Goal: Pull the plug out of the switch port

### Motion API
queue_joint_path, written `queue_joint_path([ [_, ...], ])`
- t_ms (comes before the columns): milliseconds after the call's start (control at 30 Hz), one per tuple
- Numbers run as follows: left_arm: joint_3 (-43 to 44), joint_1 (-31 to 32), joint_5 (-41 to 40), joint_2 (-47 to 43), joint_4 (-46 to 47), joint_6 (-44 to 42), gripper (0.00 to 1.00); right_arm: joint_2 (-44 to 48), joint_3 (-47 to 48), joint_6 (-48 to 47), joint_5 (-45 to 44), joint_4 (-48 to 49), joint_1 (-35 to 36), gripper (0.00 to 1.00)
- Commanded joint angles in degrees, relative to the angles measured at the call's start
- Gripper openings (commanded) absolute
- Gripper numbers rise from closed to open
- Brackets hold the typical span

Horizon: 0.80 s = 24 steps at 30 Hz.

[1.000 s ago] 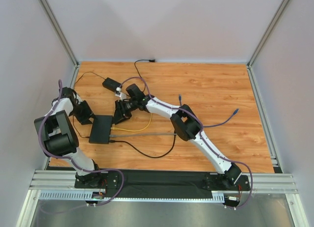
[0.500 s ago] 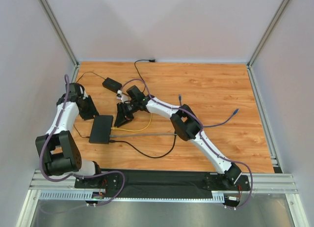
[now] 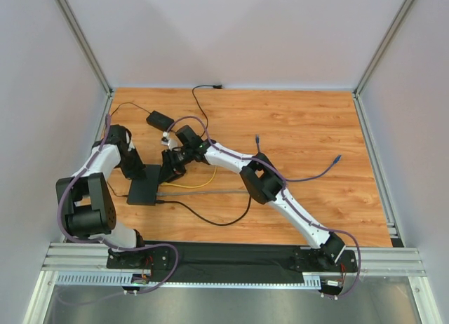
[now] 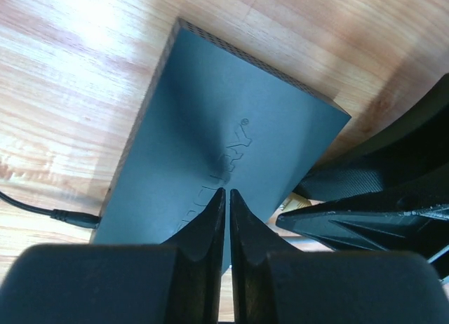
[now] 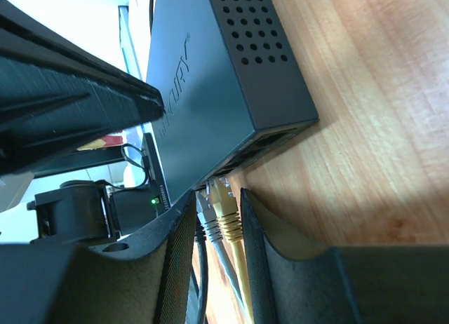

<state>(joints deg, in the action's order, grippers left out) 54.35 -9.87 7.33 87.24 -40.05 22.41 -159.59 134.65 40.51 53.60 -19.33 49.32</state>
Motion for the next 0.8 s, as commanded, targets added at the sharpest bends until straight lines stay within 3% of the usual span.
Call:
queue_joint_path([
  [0,0.9,1.3,-0.7,0.8,-0.5,0.0,0.11,-1.9,1.8,1.4,-0.1,1.3,0.6,0.34],
  [400,1.5,1.5,-1.5,2.0,-0.8,-0.1,0.08,-2.6,2.0,1.5,-1.1,1.1,0.4,0.30],
  [767,1.6,2.0,-0.9,2.1,-0.7,-0.4,0.07,-3.9,2.3,5.6,-2.2,4.4,0.8,0.08],
])
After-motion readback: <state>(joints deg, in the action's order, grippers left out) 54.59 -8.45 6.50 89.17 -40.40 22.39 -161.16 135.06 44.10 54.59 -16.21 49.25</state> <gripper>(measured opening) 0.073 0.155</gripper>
